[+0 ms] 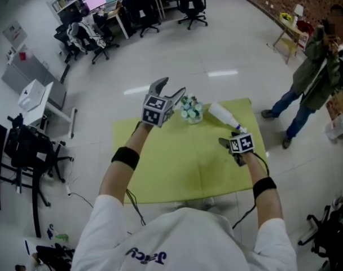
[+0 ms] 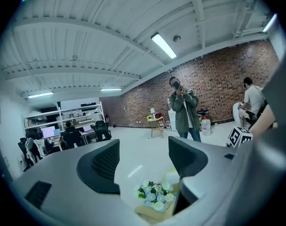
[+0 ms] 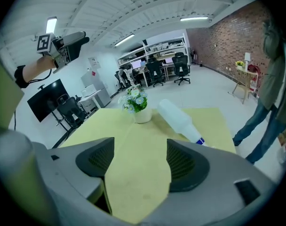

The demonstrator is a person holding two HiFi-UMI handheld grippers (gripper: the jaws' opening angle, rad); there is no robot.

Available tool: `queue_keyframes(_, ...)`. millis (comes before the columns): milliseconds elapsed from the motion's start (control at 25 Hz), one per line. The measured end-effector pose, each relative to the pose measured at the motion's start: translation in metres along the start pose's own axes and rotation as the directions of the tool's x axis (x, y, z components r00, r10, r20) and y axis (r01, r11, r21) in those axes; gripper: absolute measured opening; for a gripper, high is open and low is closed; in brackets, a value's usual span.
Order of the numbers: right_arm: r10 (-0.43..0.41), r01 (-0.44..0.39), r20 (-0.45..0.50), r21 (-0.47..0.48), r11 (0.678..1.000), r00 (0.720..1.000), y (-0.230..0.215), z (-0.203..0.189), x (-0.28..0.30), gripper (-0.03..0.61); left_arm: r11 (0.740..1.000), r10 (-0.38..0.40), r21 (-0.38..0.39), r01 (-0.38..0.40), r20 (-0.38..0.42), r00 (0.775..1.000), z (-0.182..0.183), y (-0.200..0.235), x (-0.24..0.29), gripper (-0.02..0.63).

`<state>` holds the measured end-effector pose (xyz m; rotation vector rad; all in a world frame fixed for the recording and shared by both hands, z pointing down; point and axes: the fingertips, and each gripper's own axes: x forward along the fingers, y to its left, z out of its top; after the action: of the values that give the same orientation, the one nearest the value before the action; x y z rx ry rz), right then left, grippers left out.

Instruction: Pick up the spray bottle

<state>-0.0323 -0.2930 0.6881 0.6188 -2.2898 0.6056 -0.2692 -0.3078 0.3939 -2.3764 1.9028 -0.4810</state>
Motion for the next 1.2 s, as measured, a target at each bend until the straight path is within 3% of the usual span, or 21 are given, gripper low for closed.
queue_keyframes(360, -0.038, 0.042, 0.102, -0.039, 0.998, 0.994, -0.016, 0.014, -0.048, 0.360, 0.985, -0.150, 0.082, 0.155, -0.061, 0.987, -0.011, -0.054, 0.048, 0.330)
queue_keyframes(640, -0.051, 0.058, 0.169, -0.035, 0.998, 0.984, -0.020, 0.013, -0.087, 0.362, 0.946, -0.276, 0.142, 0.291, -0.119, 0.954, -0.018, -0.107, 0.083, 0.330)
queue_keyframes(1080, -0.073, 0.075, 0.278, 0.005, 0.997, 0.958, -0.018, -0.003, -0.139, 0.362, 0.820, -0.441, 0.261, 0.510, -0.279, 0.853, -0.061, -0.194, 0.127, 0.330)
queue_keyframes(1200, -0.091, 0.088, 0.303, 0.023, 0.996, 0.949, -0.019, -0.009, -0.152, 0.362, 0.774, -0.473, 0.291, 0.563, -0.326, 0.818, -0.080, -0.214, 0.136, 0.330)
